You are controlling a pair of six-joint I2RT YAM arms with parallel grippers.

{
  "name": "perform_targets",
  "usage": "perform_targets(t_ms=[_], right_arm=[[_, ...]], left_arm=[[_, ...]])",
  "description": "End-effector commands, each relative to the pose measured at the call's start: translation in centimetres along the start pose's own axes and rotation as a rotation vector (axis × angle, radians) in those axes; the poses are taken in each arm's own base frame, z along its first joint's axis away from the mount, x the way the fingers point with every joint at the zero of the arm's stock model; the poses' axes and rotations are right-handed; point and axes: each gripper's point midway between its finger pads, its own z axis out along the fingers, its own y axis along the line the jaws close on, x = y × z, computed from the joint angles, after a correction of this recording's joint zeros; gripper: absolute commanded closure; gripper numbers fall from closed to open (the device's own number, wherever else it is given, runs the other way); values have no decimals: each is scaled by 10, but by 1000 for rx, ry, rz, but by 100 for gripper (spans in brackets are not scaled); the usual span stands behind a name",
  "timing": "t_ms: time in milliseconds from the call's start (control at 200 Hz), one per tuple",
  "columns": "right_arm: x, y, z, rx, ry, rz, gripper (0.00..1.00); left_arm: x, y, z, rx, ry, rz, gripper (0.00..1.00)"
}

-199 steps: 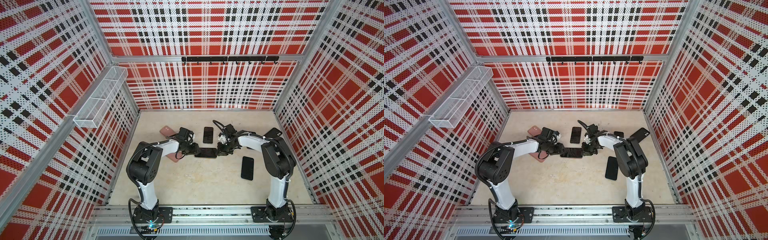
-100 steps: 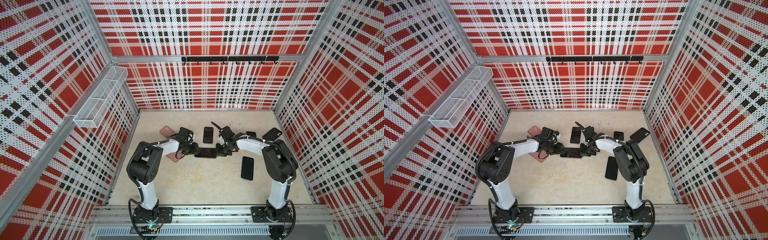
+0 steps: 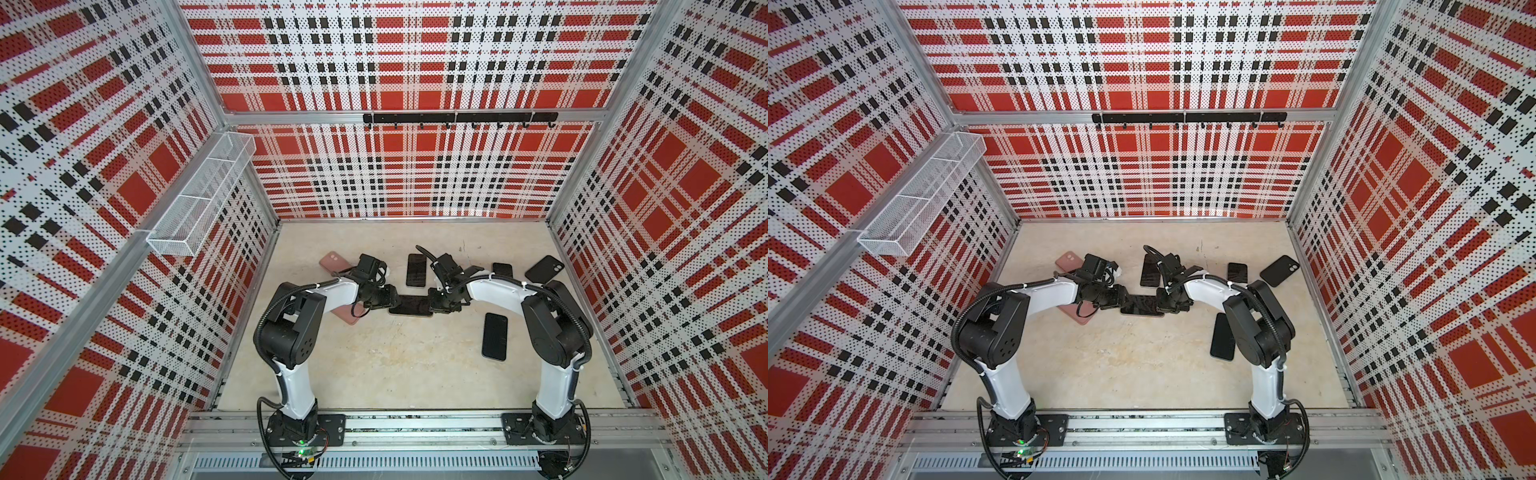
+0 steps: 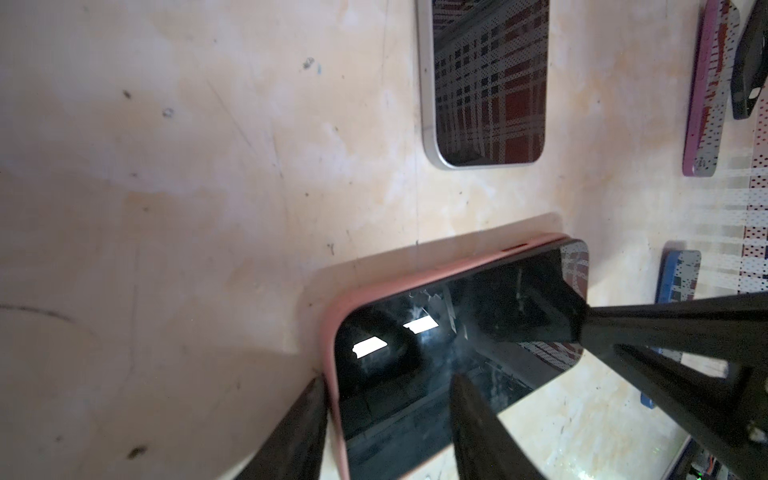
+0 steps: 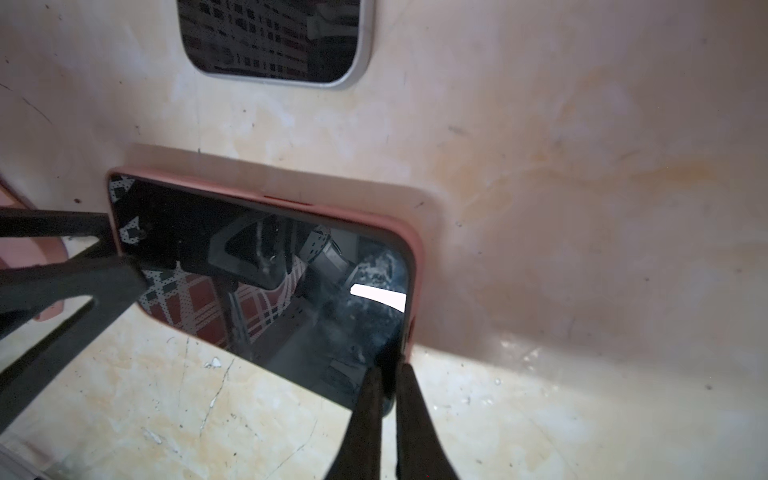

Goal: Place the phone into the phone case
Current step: 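Press the phone edge down into the case rim with the right gripper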

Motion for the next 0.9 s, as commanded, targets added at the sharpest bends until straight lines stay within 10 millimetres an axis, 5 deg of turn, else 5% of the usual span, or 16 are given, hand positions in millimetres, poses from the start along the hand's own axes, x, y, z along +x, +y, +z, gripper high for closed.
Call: perform_targets(t_ms=[0,651,897], right_arm=[[119,-46,71,194,391,-49,91],[158,-53,88,267,537,-53,92],[173,-56,82,292,602,-58,92]], left_arm=[[29,-5,16,19,89,8,49],[32,-12,17,48,95,5,49],[29,0,16,-22,79,5,49]])
